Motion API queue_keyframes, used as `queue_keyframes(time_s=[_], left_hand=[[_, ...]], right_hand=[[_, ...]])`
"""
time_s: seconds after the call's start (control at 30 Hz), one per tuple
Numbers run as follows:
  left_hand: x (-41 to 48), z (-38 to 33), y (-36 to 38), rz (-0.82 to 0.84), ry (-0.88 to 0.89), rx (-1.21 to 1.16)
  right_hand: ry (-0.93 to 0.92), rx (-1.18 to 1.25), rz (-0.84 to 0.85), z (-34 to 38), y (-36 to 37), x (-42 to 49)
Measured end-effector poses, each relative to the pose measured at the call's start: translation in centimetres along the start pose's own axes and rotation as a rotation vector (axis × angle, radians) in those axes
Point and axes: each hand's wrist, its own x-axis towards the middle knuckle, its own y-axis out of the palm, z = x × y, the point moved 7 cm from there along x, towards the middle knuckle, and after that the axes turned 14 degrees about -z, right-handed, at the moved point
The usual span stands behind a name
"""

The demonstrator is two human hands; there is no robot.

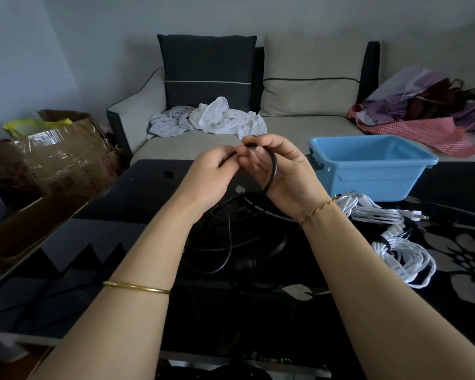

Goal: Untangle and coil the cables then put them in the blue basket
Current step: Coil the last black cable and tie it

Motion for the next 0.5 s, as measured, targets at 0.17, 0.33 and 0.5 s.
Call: queue_keyframes(time_s=[0.17, 0.33, 0.5], left_hand=[[1.0, -0.1, -1.9, -0.179, 0.008, -0.003], [1.3, 0.7, -3.1, -0.297, -0.235, -0.263], [1.2, 2.3, -2.3, -0.317, -0.596, -0.742]], right_hand=[[0.078, -0.103, -0.187, -1.1, -1.9, 0.6], [0.32, -0.351, -0.166, -5.5, -3.1, -0.5], [0.291, -0.438, -0.126, -7.1, -3.4, -0.8]])
